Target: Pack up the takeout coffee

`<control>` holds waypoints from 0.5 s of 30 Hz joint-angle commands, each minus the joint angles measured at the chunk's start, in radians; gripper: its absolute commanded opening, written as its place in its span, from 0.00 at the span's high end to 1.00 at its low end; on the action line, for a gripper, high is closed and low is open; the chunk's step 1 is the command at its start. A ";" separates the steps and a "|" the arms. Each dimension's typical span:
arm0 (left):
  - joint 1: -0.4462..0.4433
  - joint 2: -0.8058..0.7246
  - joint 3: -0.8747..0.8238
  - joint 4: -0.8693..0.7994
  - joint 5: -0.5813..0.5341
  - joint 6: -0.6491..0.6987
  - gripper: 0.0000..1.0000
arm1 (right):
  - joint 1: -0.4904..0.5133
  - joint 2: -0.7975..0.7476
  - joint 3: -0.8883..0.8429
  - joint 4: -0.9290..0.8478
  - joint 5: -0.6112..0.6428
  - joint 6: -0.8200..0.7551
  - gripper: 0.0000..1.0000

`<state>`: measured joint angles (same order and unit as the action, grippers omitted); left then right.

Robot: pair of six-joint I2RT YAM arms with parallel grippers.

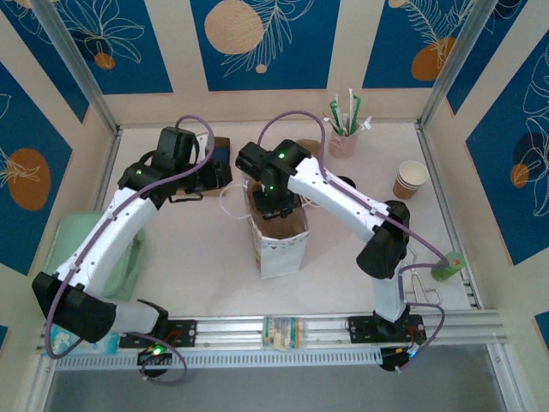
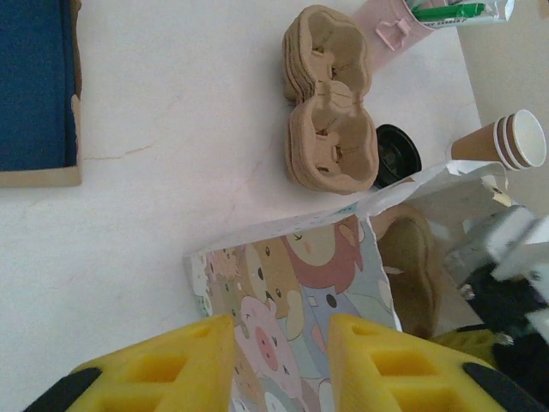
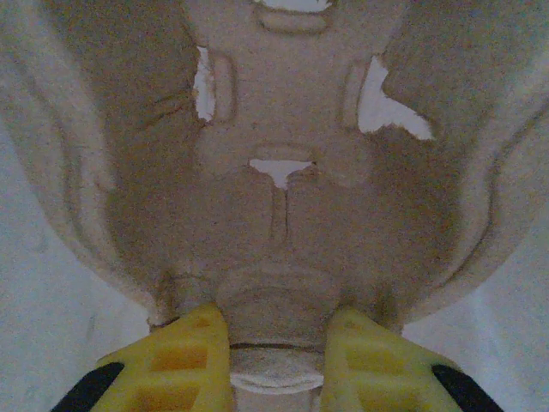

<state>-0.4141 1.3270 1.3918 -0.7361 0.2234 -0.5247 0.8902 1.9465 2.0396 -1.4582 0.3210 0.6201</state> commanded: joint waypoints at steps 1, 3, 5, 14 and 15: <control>0.015 -0.027 -0.017 0.015 -0.009 0.005 0.65 | -0.002 -0.032 -0.036 0.029 -0.027 0.026 0.79; 0.017 -0.029 -0.020 0.019 -0.009 0.003 0.65 | -0.002 -0.033 -0.055 0.040 -0.027 0.030 0.79; 0.017 -0.032 -0.023 0.018 -0.007 0.004 0.65 | -0.004 -0.039 -0.077 0.054 -0.028 0.036 0.79; 0.018 -0.040 -0.028 0.022 -0.010 0.002 0.65 | -0.004 -0.053 -0.173 0.115 -0.039 0.060 0.79; 0.018 -0.041 -0.028 0.022 -0.010 0.000 0.65 | -0.005 -0.054 -0.180 0.122 -0.038 0.063 0.79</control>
<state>-0.4095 1.3155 1.3693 -0.7315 0.2237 -0.5251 0.8898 1.9388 1.8809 -1.3560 0.3061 0.6540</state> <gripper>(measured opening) 0.350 0.219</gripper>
